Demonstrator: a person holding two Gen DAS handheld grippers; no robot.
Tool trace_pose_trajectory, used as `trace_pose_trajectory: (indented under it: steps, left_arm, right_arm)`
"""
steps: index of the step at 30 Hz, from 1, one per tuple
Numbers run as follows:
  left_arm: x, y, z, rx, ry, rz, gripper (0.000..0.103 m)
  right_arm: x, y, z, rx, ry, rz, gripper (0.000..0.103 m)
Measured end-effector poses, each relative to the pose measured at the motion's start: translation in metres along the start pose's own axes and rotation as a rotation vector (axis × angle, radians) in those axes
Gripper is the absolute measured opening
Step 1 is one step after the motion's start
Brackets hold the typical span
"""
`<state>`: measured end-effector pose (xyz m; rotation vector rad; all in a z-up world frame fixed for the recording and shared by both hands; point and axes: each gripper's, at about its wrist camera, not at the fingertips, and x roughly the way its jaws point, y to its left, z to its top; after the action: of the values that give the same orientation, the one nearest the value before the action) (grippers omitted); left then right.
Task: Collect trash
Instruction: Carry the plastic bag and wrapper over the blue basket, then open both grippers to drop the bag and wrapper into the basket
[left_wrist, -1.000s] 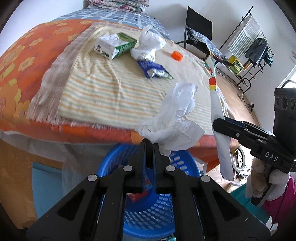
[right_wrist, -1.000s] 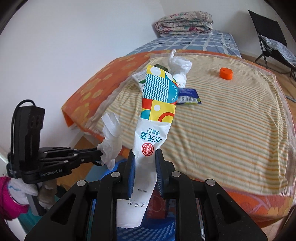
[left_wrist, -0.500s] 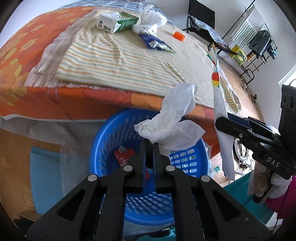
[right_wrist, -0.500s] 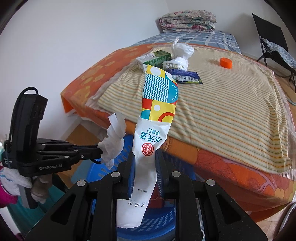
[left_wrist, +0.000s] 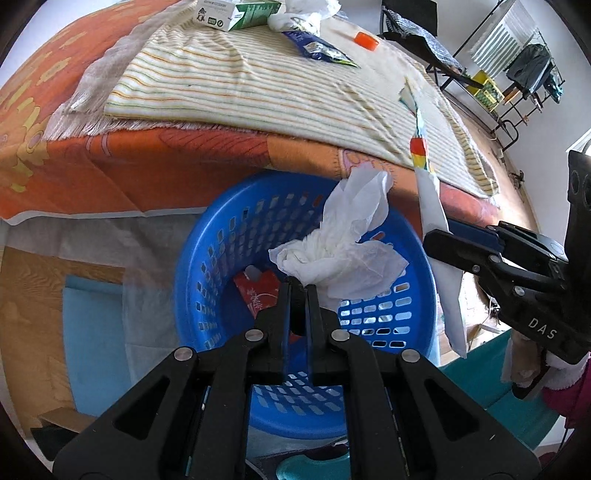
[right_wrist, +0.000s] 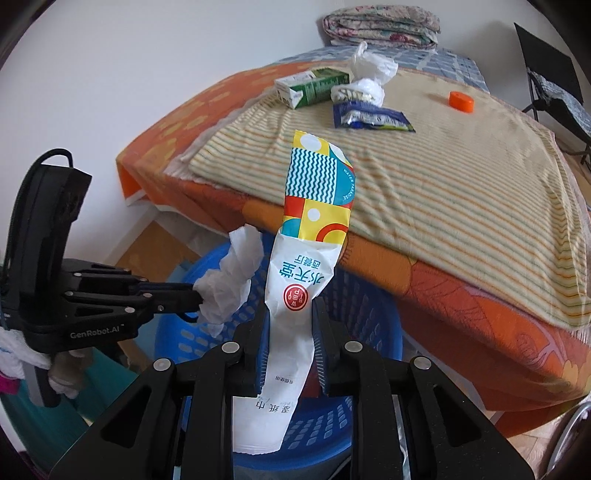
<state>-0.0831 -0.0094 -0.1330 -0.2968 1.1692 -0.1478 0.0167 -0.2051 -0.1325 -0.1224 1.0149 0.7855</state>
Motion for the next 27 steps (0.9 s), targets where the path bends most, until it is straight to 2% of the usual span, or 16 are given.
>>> trace_pose_trajectory:
  steps: [7,12,13,14,16,17,19,27]
  left_arm:
    - [0.0027,0.0036,0.0017,-0.013,0.009,0.023,0.004]
    - [0.006,0.0038,0.0025,-0.022,0.025,0.032,0.008]
    - [0.0065,0.0037,0.0028,-0.023,0.028,0.035,0.014]
    - [0.0067,0.0037,0.0029,-0.026,0.03,0.038,0.028]
    - [0.0058,0.0039,0.0027,-0.031,0.023,0.042,0.042]
    - [0.0051,0.0038,0.0029,-0.031,0.018,0.044,0.042]
    - [0.0045,0.0043,0.0035,-0.033,0.016,0.042,0.042]
    - [0.0048,0.0029,0.0045,-0.036,0.024,0.03,0.042]
  right_arm:
    - [0.0014,-0.0038,-0.0004,0.018,0.01,-0.001,0.021]
    - [0.0038,-0.0032,0.0002,0.022,0.032,-0.002,0.025]
    - [0.0043,-0.0036,0.0002,0.026,0.036,-0.001,0.027]
    - [0.0047,-0.0042,0.0,0.031,0.04,0.003,0.029]
    - [0.0047,-0.0054,0.0001,0.038,0.043,0.001,0.035]
    - [0.0043,-0.0058,0.0003,0.041,0.043,0.0,0.044]
    - [0.0026,-0.0078,0.0005,0.054,0.034,-0.001,0.051]
    - [0.0034,-0.0103,0.0025,0.08,0.039,0.006,0.052]
